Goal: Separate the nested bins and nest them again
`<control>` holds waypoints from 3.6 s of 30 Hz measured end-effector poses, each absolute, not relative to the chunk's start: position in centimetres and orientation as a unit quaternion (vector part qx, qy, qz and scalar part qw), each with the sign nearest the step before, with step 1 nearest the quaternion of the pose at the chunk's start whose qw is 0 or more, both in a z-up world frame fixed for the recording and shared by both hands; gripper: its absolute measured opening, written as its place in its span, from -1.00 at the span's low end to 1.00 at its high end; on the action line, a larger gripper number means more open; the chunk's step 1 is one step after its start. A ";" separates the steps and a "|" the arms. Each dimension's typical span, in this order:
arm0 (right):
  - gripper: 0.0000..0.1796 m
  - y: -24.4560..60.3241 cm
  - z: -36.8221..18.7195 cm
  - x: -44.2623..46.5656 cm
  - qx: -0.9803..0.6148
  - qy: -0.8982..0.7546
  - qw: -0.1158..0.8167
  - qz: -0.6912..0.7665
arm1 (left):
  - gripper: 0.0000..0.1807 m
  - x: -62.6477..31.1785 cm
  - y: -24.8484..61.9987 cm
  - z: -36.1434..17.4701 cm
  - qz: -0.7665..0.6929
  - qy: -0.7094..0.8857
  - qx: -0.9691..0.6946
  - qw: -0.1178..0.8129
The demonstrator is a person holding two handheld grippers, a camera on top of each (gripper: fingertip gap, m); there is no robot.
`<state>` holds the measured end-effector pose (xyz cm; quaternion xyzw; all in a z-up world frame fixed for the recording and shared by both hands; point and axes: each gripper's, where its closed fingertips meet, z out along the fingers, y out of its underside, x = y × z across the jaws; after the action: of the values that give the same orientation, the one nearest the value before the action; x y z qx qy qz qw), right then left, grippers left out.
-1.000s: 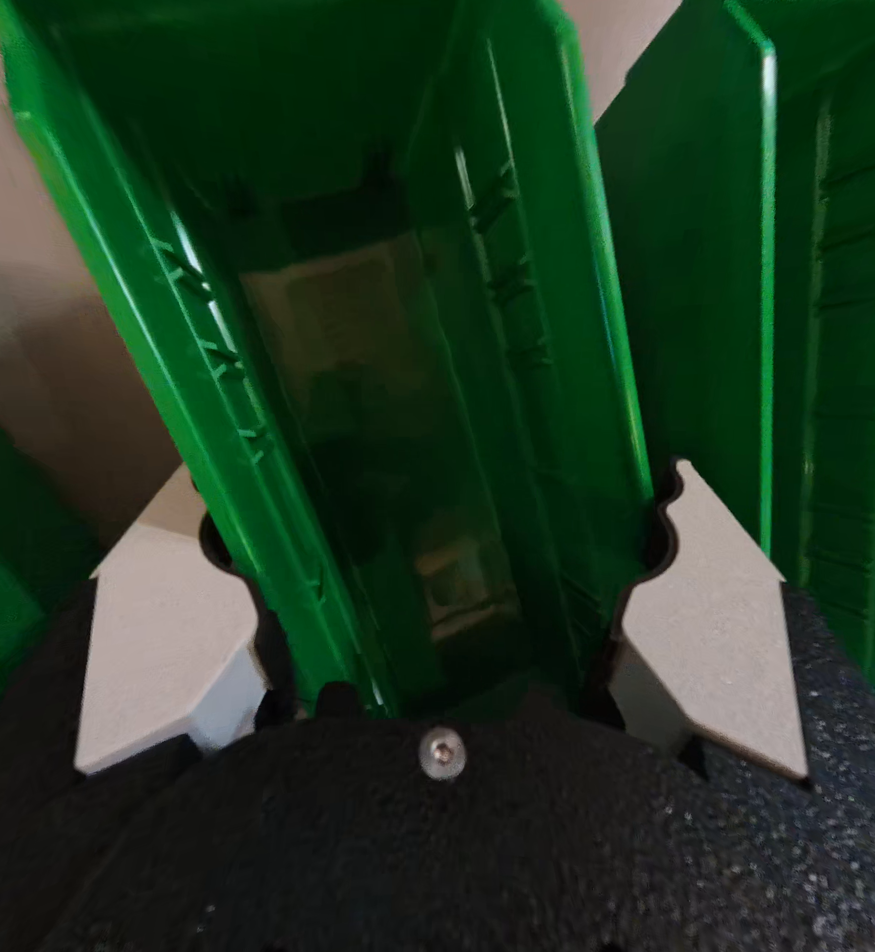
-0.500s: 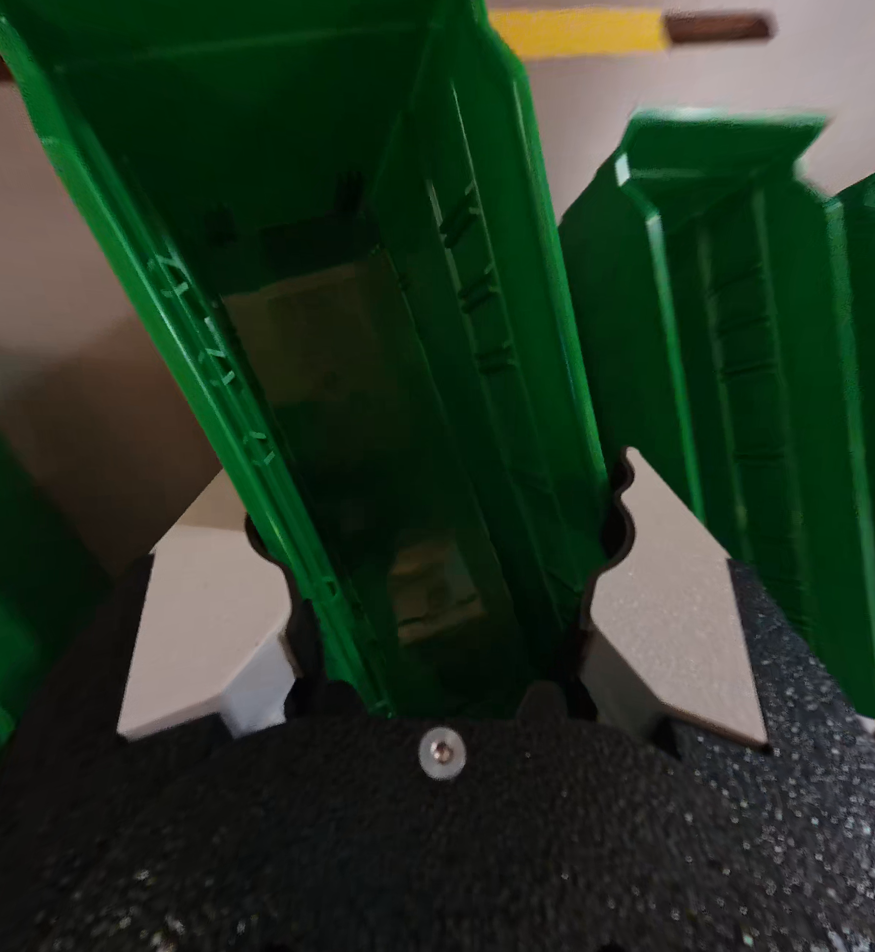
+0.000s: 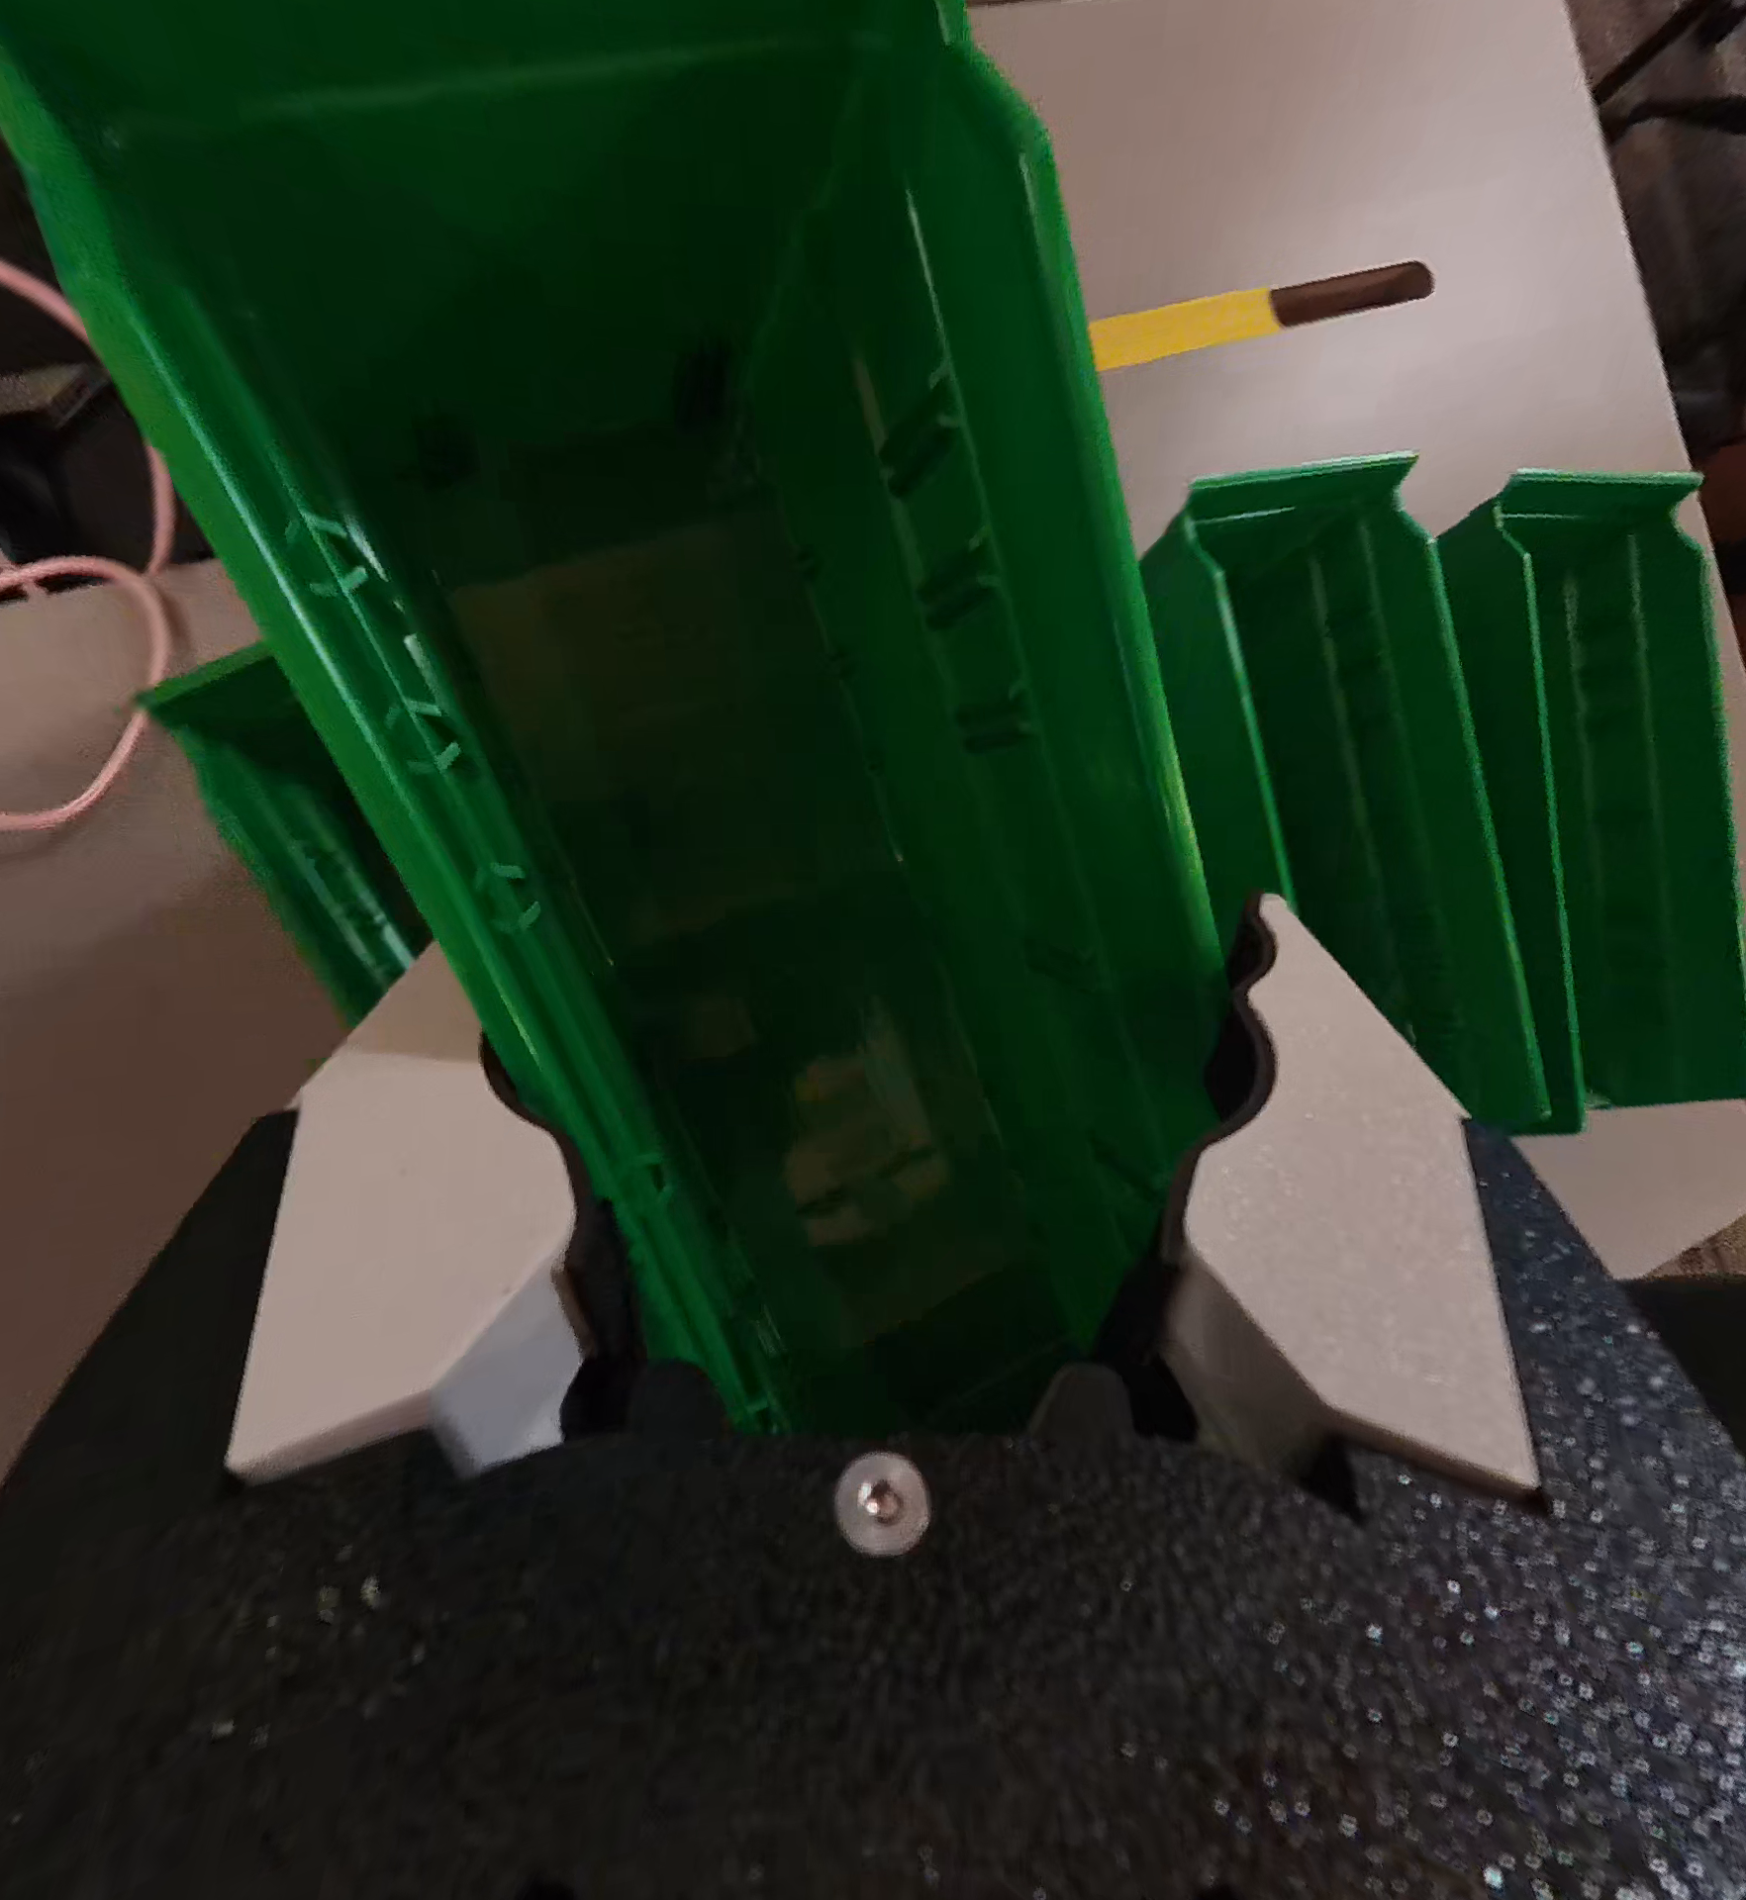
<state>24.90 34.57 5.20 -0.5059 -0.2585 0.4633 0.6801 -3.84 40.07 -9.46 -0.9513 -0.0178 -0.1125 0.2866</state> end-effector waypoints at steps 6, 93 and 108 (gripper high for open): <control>0.10 35.1 5.2 25.9 -0.504 -0.240 0.680 0.476 | 0.46 -8.4 37.6 -10.7 -0.099 -0.063 -0.958 0.260; 0.11 35.2 0.2 17.1 -0.590 -0.364 0.620 0.367 | 0.31 -11.5 37.1 -19.6 -0.068 -0.089 -0.957 0.269; 0.11 36.5 0.1 18.2 -0.601 -0.339 0.619 0.376 | 0.49 -11.5 37.5 -20.9 -0.038 -0.069 -0.959 0.273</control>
<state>18.19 36.50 0.05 -0.6007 -0.3385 0.3755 0.6193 -11.50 37.47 -20.94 -0.9589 -0.0689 -0.0377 0.2725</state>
